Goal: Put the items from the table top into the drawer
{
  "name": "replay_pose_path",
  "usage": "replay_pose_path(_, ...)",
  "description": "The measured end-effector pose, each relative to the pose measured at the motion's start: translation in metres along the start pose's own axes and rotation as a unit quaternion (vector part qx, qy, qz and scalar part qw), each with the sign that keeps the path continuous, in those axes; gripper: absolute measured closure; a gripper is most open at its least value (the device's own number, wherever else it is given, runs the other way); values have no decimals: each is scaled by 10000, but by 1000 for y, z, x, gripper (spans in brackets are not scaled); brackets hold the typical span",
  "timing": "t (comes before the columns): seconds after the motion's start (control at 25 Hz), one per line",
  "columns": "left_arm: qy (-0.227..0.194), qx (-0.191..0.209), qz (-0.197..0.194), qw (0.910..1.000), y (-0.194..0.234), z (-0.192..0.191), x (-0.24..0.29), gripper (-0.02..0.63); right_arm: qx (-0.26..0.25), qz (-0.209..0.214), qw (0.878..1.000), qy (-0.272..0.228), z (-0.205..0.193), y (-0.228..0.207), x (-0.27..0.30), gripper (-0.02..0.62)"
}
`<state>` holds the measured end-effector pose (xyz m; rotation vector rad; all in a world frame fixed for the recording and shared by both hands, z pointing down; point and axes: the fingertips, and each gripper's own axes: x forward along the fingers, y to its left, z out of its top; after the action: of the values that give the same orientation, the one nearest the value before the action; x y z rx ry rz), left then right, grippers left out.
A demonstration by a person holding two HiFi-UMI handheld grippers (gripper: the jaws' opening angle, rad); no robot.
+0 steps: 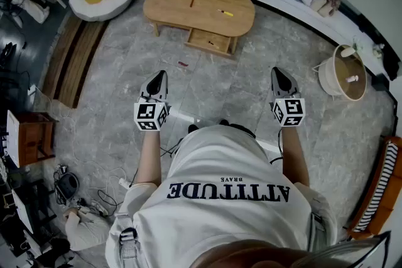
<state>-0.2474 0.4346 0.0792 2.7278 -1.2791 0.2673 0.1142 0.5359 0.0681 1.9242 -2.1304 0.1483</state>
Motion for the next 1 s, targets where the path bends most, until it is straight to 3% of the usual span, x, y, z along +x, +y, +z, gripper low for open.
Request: replay_pose_path(1.0, 106, -23, 102, 9999, -17, -8, -5, 580, 174, 145, 9997, -52, -2, -8, -5, 577)
